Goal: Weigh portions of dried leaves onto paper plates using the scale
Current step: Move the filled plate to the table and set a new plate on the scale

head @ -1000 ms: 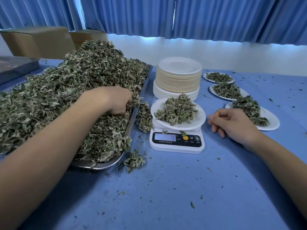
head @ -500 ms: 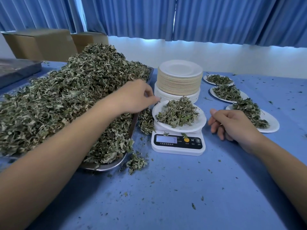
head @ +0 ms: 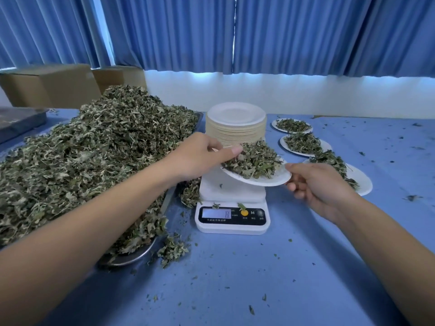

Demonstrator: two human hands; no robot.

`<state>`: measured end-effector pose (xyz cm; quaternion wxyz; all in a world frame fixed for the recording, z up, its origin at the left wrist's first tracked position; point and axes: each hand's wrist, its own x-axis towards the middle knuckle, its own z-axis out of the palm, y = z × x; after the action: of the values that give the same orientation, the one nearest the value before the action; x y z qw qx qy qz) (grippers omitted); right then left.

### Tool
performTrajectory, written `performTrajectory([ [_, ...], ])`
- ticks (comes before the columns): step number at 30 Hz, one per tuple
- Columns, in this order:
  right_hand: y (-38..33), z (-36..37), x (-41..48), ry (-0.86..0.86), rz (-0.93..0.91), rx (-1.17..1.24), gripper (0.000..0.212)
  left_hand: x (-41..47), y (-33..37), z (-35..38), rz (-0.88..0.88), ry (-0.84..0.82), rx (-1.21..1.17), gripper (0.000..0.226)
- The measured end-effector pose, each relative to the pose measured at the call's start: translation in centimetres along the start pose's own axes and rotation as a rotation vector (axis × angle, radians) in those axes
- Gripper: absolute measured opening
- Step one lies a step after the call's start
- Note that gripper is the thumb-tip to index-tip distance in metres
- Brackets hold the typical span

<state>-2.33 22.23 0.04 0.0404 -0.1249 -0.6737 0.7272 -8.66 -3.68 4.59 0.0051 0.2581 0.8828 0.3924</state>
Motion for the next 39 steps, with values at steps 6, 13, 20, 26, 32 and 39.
performTrajectory([
  [6,-2.2,-3.3,0.9,0.209,-0.047,0.123,0.016,4.2,3.1,3.4,-0.008,-0.033,-0.050,0.080],
  [13,-5.1,-9.8,4.4,0.391,-0.070,0.026,0.018,12.1,8.0,8.5,0.003,-0.016,-0.027,0.063],
  [20,-5.5,-18.3,13.3,0.575,-0.082,-0.107,0.015,24.4,11.6,15.6,-0.072,-0.034,0.004,0.066],
  [26,-2.9,-22.1,22.2,0.732,-0.012,-0.063,0.021,34.3,11.0,19.4,-0.048,-0.036,0.116,0.033],
  [32,-3.0,-23.4,29.1,0.856,0.039,-0.045,0.004,40.7,8.3,20.4,-0.050,-0.054,0.332,0.048],
  [39,-2.9,-23.3,32.9,0.917,0.031,-0.164,0.029,43.4,6.7,22.6,0.104,-0.343,0.405,0.074],
])
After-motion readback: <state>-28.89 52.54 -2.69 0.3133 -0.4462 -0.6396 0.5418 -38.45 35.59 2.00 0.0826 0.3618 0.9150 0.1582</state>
